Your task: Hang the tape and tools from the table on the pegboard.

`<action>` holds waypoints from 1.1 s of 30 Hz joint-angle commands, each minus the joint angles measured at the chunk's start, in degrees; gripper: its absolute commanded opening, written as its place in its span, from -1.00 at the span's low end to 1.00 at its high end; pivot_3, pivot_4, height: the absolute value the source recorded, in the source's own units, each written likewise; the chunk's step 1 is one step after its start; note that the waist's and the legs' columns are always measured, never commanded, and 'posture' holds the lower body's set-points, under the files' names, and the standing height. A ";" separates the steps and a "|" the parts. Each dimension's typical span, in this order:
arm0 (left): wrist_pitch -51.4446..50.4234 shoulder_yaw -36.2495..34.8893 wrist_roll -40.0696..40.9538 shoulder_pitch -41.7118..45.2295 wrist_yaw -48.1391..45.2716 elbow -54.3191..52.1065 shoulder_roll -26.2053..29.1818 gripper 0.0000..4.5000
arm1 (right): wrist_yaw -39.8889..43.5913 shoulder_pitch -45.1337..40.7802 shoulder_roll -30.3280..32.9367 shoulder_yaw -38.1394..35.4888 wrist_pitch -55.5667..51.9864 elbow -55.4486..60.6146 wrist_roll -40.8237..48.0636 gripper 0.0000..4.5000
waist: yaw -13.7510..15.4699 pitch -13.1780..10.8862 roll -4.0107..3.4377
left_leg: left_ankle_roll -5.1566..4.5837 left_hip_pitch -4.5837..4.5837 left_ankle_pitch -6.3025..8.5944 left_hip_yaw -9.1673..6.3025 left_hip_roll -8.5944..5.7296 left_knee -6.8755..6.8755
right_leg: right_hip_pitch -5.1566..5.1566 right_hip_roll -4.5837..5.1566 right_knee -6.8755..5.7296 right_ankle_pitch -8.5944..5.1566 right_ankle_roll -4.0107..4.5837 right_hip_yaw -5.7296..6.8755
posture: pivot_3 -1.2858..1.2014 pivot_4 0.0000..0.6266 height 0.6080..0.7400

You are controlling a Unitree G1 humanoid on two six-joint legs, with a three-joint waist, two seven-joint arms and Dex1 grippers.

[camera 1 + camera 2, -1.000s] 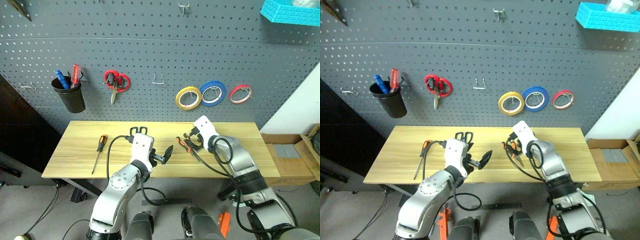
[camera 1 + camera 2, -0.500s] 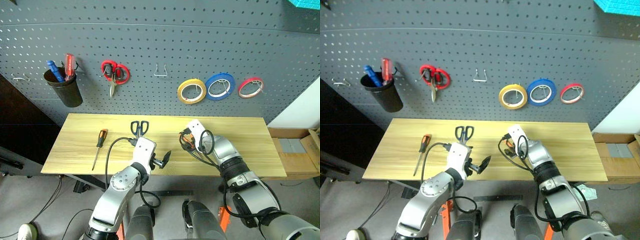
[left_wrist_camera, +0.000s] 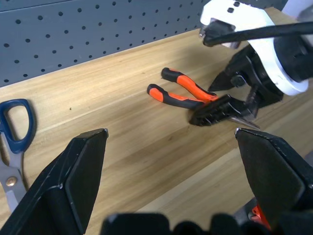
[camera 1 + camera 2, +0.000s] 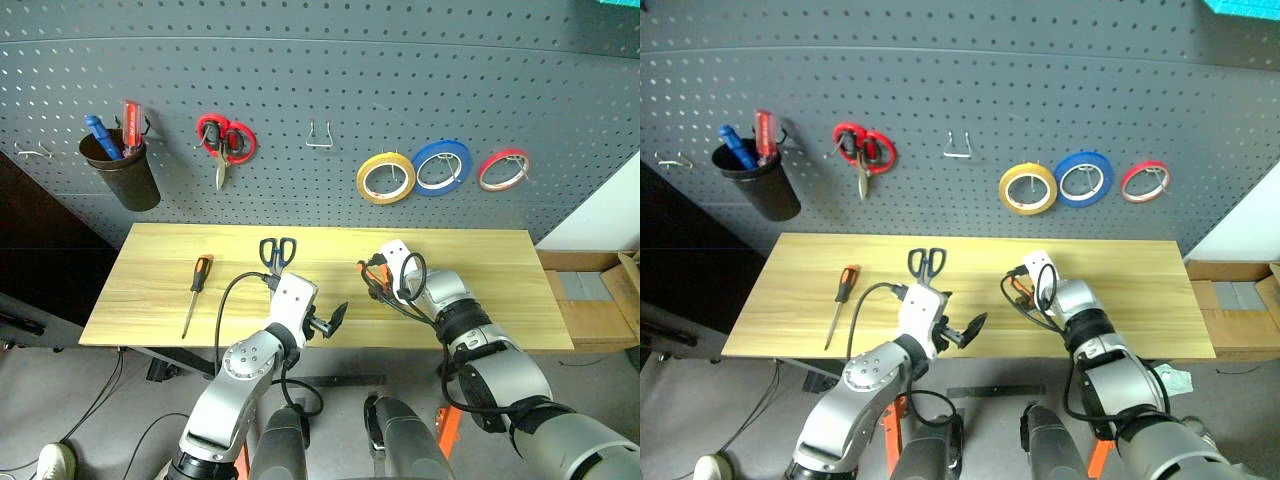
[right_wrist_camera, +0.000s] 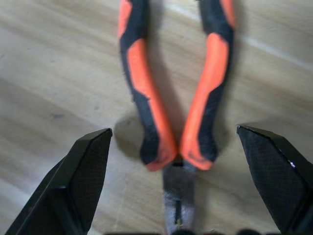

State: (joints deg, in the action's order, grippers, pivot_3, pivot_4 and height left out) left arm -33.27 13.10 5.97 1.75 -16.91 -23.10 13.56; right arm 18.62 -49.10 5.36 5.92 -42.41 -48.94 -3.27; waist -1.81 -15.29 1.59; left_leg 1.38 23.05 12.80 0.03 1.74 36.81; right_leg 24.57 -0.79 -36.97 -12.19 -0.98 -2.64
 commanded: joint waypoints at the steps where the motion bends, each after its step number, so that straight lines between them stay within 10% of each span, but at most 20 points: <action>1: 0.15 0.36 0.09 -0.15 0.04 -3.16 -0.42 1.00 | 0.46 -0.71 -0.23 -0.05 -0.17 -2.19 0.23 0.98 | -0.01 -0.08 0.00 | 0.00 0.00 0.00 0.00 0.01 0.00 | 0.00 0.00 0.00 0.00 0.00 0.00 | 0.08 -0.03 1.00; 8: -0.23 0.19 0.23 0.11 -0.15 -3.46 -0.46 1.00 | 1.50 -1.52 -0.35 0.78 -0.49 -3.93 -0.19 0.98 | -0.03 -0.19 -0.01 | 0.00 -0.01 0.00 -0.01 0.03 -0.01 | 0.00 0.00 0.02 -0.16 0.27 0.00 | 0.09 -0.02 1.00; 17: -0.56 0.40 0.13 -0.11 0.10 -4.14 -0.79 1.00 | 1.52 -0.41 -0.34 0.34 -0.84 -2.77 0.31 -0.21 | -0.08 -0.33 -0.01 | 0.01 0.00 0.00 0.00 0.05 -0.15 | 0.07 0.00 0.06 -0.19 0.29 -0.01 | 0.08 -0.03 1.00; 23: -0.47 -0.22 0.12 0.86 -0.31 -3.47 -0.39 1.00 | 2.51 0.35 -0.79 0.03 -0.81 -0.97 1.10 -0.23 | -0.13 -0.39 0.08 | 0.01 -0.01 0.00 0.01 0.06 -0.29 | 0.15 -0.02 0.08 -0.19 0.29 -0.01 | 0.08 -0.06 1.00; 33: 3.09 -3.01 -1.04 -4.41 4.72 -12.08 -2.23 1.00 | 14.22 19.05 7.89 3.48 -7.52 47.98 7.02 -0.23 | 0.14 -0.41 0.09 | 0.06 1.54 0.00 -0.07 0.15 -0.38 | 1.66 0.12 -0.04 -0.12 -0.05 0.08 | 0.07 -0.26 1.00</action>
State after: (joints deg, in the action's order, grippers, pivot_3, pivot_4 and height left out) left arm -31.95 10.40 5.19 -1.40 -13.27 -30.59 12.10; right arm 31.52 -30.92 12.92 9.67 -49.70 -8.70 1.83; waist -1.67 -15.70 1.67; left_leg 1.46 24.60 12.81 -0.04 1.86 36.44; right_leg 26.23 -0.64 -36.98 -12.30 -1.04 -2.56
